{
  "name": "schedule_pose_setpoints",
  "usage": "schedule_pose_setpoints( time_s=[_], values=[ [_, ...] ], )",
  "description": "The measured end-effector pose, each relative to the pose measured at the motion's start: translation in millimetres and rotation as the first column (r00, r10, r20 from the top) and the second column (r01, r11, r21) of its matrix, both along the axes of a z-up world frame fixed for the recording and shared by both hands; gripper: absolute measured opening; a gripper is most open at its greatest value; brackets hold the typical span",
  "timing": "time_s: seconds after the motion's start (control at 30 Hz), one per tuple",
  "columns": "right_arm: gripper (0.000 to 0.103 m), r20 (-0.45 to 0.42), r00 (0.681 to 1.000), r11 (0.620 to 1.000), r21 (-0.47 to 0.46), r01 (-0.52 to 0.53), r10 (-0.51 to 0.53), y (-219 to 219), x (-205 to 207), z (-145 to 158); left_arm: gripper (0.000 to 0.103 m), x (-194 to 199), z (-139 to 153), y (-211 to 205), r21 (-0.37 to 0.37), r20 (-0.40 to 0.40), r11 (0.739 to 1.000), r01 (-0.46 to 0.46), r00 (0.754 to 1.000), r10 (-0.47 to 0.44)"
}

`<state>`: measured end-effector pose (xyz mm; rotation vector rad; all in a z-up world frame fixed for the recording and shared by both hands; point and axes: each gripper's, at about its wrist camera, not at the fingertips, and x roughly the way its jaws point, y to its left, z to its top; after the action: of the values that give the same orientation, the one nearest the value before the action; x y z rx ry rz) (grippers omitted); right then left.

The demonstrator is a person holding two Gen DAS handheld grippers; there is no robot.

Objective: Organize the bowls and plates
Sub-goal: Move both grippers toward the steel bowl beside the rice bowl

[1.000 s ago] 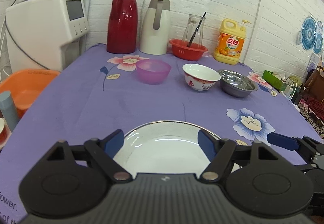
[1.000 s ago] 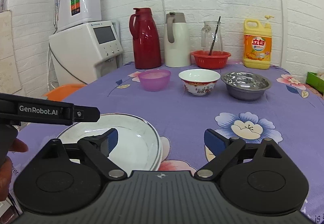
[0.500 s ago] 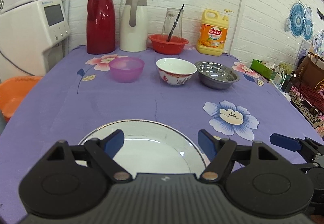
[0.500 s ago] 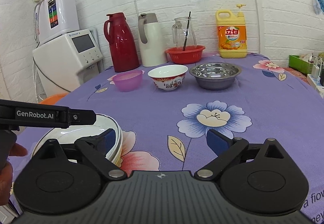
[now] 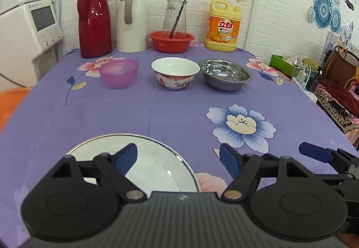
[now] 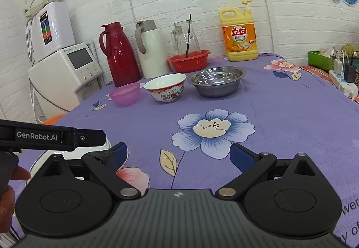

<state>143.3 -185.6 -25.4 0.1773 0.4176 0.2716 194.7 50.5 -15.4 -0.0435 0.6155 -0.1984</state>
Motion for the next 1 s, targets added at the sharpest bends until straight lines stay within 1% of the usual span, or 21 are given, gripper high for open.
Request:
schedule_pose_setpoints(
  time_s=[0.1, 0.2, 0.3, 0.37, 0.43, 0.5, 0.57, 0.63, 0.7, 0.77, 0.83, 0.87, 0.97, 1.0],
  values=[
    [0.103, 0.001, 1.0, 1.0, -0.001, 0.008, -0.008, -7, 14, 3, 0.074, 11, -1, -3, -0.004, -0.013, 1.0, 0.006, 1.0, -0.006],
    [0.103, 0.025, 1.0, 1.0, -0.003, 0.007, -0.007, -15, 28, 13, 0.074, 20, -1, -5, -0.004, -0.036, 1.0, 0.013, 0.999, -0.013],
    [0.103, 0.077, 0.997, 0.999, -0.036, 0.001, 0.002, -20, 44, 27, 0.074, 32, 3, -4, -0.02, -0.051, 0.999, 0.026, 0.998, -0.027],
    [0.103, 0.104, 0.995, 0.998, -0.067, 0.015, -0.008, -24, 57, 35, 0.074, 41, 9, -4, -0.027, -0.051, 0.999, 0.033, 0.998, -0.035],
    [0.103, 0.114, 0.993, 0.995, -0.097, 0.033, -0.022, -29, 72, 40, 0.074, 53, 16, -4, -0.041, -0.049, 0.998, 0.047, 0.998, -0.049],
    [0.103, 0.114, 0.993, 0.993, -0.116, 0.039, -0.025, -34, 85, 41, 0.074, 67, 22, -5, -0.07, -0.055, 0.996, 0.057, 0.997, -0.061],
    [0.103, 0.099, 0.994, 0.99, -0.13, 0.049, -0.036, -40, 100, 41, 0.074, 82, 28, -6, -0.086, -0.059, 0.995, 0.058, 0.996, -0.064],
    [0.103, 0.09, 0.995, 0.988, -0.139, 0.065, -0.053, -45, 115, 41, 0.074, 97, 30, -10, -0.083, -0.059, 0.995, 0.053, 0.997, -0.058],
    [0.103, 0.075, 0.995, 0.986, -0.146, 0.078, -0.068, -49, 134, 43, 0.074, 110, 29, -16, -0.094, -0.077, 0.994, 0.054, 0.995, -0.061],
    [0.103, 0.056, 0.995, 0.984, -0.15, 0.095, -0.087, -53, 157, 42, 0.074, 124, 26, -21, -0.144, -0.115, 0.988, 0.062, 0.99, -0.079],
    [0.103, 0.013, 0.995, 0.983, -0.152, 0.103, -0.102, -57, 181, 37, 0.074, 137, 21, -25, -0.207, -0.17, 0.976, 0.069, 0.98, -0.105],
    [0.103, -0.002, 0.995, 0.983, -0.155, 0.099, -0.101, -58, 189, 34, 0.074, 143, 20, -27, -0.221, -0.182, 0.973, 0.069, 0.977, -0.111],
    [0.103, -0.046, 0.995, 0.98, -0.182, 0.075, -0.085, -57, 205, 24, 0.074, 158, 27, -33, -0.19, -0.154, 0.98, 0.061, 0.984, -0.091],
    [0.103, -0.054, 0.995, 0.981, -0.182, 0.071, -0.083, -57, 207, 22, 0.074, 165, 31, -34, -0.19, -0.14, 0.98, 0.066, 0.986, -0.093]
  ],
)
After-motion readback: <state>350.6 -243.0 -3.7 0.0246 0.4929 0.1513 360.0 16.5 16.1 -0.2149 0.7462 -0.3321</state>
